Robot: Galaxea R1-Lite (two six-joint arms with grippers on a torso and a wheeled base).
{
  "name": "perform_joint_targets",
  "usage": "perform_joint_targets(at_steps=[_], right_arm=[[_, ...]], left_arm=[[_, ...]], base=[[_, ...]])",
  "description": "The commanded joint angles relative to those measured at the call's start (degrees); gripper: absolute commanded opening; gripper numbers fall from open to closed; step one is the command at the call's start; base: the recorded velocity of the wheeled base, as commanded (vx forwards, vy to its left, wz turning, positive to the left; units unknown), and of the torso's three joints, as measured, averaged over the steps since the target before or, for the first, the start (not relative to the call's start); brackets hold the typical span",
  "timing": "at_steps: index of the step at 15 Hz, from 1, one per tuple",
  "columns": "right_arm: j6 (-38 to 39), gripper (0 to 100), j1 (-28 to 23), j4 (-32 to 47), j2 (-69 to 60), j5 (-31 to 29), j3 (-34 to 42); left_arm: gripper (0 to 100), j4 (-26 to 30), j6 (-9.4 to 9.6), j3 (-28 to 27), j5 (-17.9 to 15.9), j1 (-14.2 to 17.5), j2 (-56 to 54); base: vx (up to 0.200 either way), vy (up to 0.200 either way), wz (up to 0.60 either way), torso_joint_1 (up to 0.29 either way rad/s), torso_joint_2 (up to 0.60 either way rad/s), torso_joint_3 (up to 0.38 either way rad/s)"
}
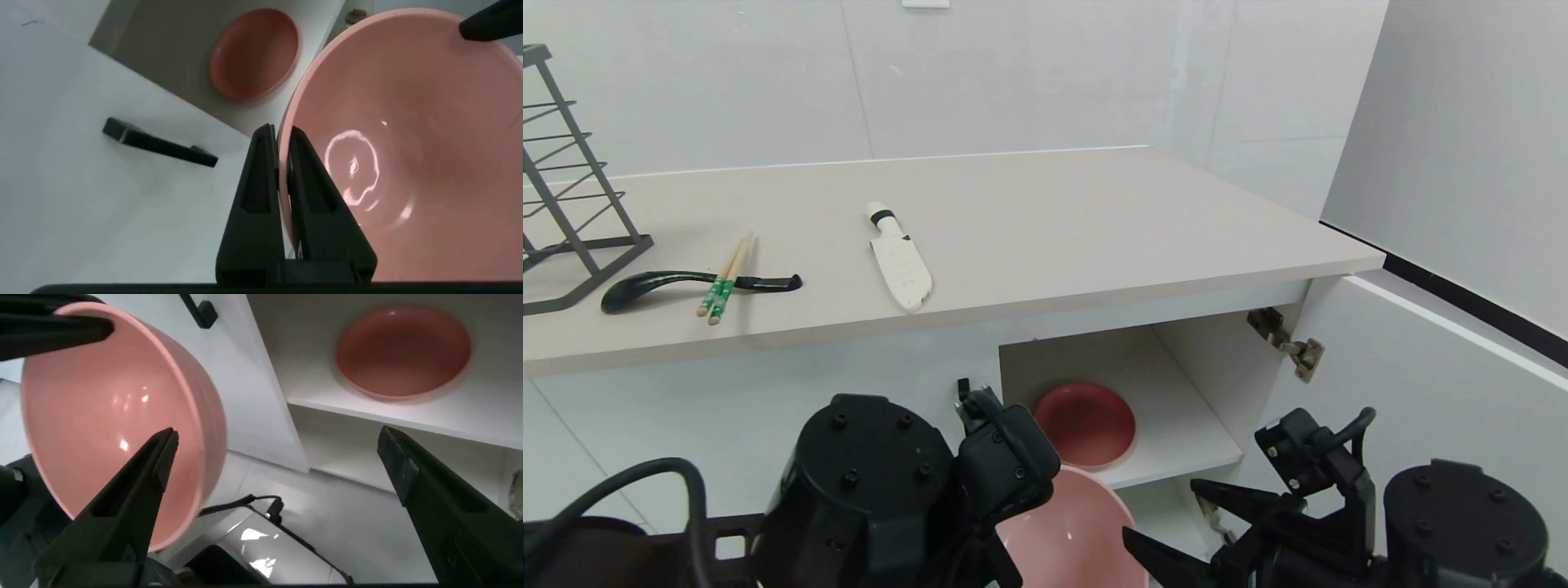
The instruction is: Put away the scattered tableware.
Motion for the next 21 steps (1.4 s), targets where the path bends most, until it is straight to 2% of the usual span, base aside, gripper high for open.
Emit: perform_joint_targets(at_steps=[1,6,9,13,14,17,21], right_arm=[[0.19,100,0.01,0.02,0.96,0.01,0.20],[0.19,100,0.89,-0.42,7.29,0.10,0.29],[0.28,100,3.79,-0.50,8.35,0.10,-0.24],[1.51,100,3.88,-0.59,8.26,0.01,-0.59],[1.86,0,3.79,-0.59,8.26,0.01,-0.50],[1.86,0,3.79,-0.59,8.17,0.10,-0.24],[1.86,0,3.88,-0.59,8.17,0.10,-0.59]], left_arm=[[0,-0.73,0.06,-0.47,0.08,-0.02,2.05],[0,-1.61,0.32,-0.99,-0.01,-0.46,2.58],[0,-1.70,0.32,-1.61,0.08,-0.72,3.37],[0,-1.96,0.41,-3.10,0.08,-1.34,5.30],[0,-2.49,0.50,-3.10,0.08,-1.25,5.65],[0,-2.67,0.58,-3.10,0.08,-1.34,5.83],[0,-3.28,2.08,-3.10,-0.01,-1.25,6.27]], base=[[0.000,0.000,0.00,0.000,0.00,0.000],[0.000,0.000,0.00,0.000,0.00,0.000],[0.000,0.000,0.00,0.000,0.00,0.000],[0.000,0.000,0.00,0.000,0.00,0.000],[0.000,0.000,0.00,0.000,0.00,0.000],[0.000,0.000,0.00,0.000,0.00,0.000],[0.000,0.000,0.00,0.000,0.00,0.000]])
